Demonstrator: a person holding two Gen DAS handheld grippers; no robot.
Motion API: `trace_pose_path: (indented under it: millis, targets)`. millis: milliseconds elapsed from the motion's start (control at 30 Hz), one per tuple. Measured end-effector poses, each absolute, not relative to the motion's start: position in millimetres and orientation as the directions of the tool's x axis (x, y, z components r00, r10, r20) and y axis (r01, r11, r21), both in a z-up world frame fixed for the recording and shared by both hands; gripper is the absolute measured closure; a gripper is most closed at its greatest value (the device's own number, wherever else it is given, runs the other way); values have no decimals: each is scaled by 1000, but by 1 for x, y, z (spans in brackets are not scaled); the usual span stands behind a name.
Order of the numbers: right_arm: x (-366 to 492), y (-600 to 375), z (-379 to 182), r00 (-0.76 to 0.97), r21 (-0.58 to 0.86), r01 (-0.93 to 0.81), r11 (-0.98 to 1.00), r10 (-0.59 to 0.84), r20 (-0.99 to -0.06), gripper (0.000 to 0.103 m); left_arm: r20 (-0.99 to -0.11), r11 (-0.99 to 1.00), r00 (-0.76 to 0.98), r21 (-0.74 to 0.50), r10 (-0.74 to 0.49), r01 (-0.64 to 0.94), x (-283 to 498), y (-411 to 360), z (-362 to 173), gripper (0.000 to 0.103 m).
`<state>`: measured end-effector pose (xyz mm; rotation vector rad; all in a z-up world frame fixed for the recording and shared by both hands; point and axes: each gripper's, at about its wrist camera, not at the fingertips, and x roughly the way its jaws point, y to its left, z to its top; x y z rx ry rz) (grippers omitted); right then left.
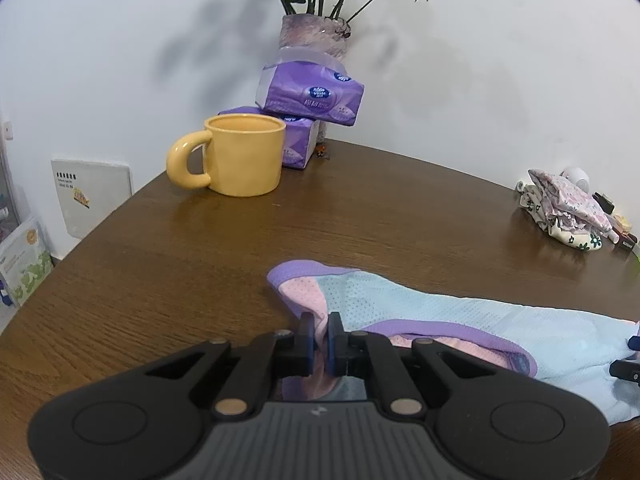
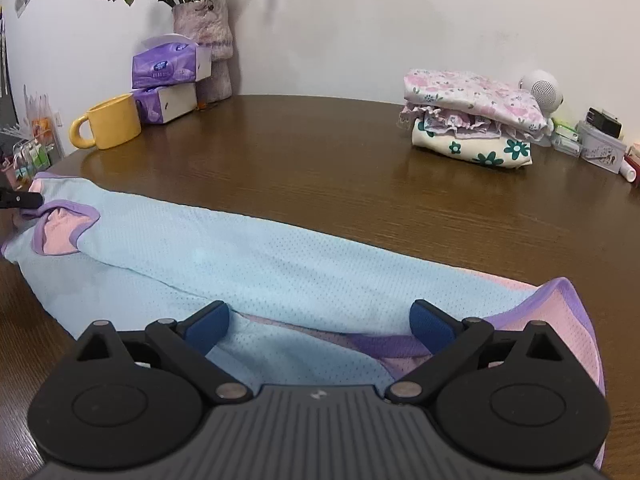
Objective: Fold clothes
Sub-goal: 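Grasp the purple-trimmed garment end with the left tool and lift it, then fold the lifted end over the garment and open the left tool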
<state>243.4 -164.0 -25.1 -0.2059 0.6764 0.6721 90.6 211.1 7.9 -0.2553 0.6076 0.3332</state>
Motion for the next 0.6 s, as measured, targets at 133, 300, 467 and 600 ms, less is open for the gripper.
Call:
trace_pose_path:
  millis: [133,300,467,600]
  targets:
    - [242,-161,-27,581,19,-636,772,495,-646,3,-581,931,775,-79,249,-358,91,203,16,97]
    - [243,-161,-27,578,21,-638,770,497,-647,2,-564,943,779,1,274,-332,93,189,26,98]
    - [243,-161,-27,577,22,-640,768,499,-647,1,-546,955,788,91,285,-283,102,162,41,98]
    - [243,-162,-27,573,28,-644,765,506,-645,1,-526,967,812,162,254,-198,119,120,53,98]
